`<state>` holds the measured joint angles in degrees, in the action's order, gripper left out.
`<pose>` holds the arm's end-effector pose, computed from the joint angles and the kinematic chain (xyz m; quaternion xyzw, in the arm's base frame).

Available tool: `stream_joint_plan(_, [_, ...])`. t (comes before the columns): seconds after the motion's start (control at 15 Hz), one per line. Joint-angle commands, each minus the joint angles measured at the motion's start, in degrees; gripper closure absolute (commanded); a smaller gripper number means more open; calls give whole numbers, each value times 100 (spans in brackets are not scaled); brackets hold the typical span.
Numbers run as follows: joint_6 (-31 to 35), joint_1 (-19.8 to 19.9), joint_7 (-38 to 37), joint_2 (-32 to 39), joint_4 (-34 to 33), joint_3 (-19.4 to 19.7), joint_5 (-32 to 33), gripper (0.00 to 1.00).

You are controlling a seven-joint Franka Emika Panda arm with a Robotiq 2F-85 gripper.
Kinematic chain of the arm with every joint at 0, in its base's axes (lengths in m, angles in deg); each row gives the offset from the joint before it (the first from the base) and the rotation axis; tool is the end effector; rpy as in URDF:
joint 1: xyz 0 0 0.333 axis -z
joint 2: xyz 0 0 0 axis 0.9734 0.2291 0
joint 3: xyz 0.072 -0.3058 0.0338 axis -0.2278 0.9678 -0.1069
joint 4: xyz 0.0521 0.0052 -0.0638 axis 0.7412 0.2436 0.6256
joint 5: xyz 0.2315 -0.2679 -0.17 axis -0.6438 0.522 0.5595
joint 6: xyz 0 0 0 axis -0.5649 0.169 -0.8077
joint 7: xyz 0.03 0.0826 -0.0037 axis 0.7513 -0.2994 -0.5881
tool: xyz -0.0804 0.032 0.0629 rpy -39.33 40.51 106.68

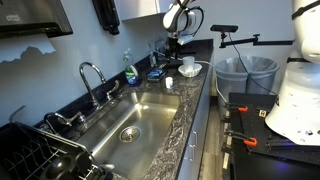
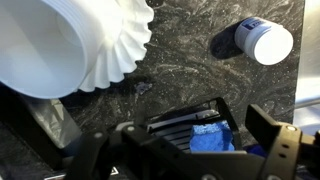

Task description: Pick up the bottle cap and put it on the counter

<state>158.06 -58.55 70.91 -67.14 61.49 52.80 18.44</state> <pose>0.5273 -0.3239 0.3351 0.9820 -0.1527 0.1077 0.0277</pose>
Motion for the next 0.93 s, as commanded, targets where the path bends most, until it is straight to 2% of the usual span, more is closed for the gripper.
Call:
stream_joint_plan(0.0, [-10, 101, -82, -14, -10, -108, 66, 0])
stream_joint_plan(0.2, [66, 220, 296, 81, -60, -243, -150, 0])
stream_joint_plan(0.6, [258, 866, 1853, 618, -637, -831, -1036, 0])
stream_joint_plan(0.87, [828, 1129, 2335, 1033, -1040, -1152, -1445, 0])
